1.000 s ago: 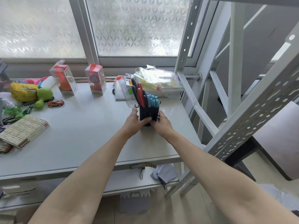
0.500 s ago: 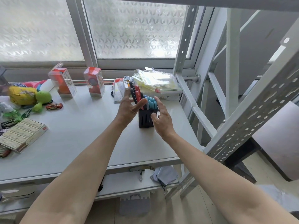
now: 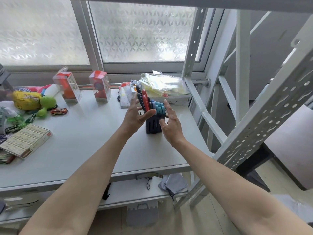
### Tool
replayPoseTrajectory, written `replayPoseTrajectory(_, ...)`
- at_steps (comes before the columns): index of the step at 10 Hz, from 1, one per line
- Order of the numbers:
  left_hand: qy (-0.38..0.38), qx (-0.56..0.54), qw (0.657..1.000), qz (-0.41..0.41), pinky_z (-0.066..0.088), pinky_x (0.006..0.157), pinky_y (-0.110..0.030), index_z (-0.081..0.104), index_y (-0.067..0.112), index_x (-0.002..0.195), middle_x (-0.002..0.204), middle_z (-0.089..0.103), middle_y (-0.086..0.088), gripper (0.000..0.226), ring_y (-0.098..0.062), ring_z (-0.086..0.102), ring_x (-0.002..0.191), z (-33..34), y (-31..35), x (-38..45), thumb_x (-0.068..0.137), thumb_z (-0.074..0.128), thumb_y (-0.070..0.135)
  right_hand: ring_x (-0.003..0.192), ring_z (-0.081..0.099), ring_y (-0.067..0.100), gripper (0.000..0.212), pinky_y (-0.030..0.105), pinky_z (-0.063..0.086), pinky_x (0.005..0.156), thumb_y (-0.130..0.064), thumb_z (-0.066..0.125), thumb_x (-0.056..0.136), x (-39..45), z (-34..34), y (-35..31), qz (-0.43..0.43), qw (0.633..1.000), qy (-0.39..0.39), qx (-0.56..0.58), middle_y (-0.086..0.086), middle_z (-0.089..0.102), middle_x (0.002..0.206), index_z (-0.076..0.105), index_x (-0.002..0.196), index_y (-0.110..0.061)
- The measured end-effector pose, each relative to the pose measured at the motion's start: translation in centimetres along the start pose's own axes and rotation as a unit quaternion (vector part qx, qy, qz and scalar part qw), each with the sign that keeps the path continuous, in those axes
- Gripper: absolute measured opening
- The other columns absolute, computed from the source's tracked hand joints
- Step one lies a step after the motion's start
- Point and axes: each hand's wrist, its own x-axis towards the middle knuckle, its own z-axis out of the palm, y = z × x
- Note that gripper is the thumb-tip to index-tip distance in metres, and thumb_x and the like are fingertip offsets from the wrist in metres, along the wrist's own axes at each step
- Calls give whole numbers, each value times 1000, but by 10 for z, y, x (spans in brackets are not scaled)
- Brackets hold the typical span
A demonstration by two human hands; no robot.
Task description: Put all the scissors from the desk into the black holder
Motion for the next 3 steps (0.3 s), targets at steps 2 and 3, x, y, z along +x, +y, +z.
replayPoseTrajectory(2, -20, 111, 990, -86, 46, 98, -36, 11, 19, 156, 159, 23, -10, 101, -28, 51, 129, -8, -23, -22, 80, 69, 53, 126, 51, 19, 66, 25, 41, 96, -8, 48, 95, -11, -7, 3, 33, 999, 34, -3, 2, 36, 153, 21, 153, -25)
replayPoseTrajectory(3, -43, 183, 974, -127, 45, 100, -34, 26, 12, 153, 155, 27, -14, 79, -30, 58, 122, -11, -23, -43, 89, 65, 38, 119, 54, 18, 57, 31, 45, 100, -8, 48, 96, -27, -9, 1, 75, 995, 64, 9, 6, 45, 143, 30, 149, -19)
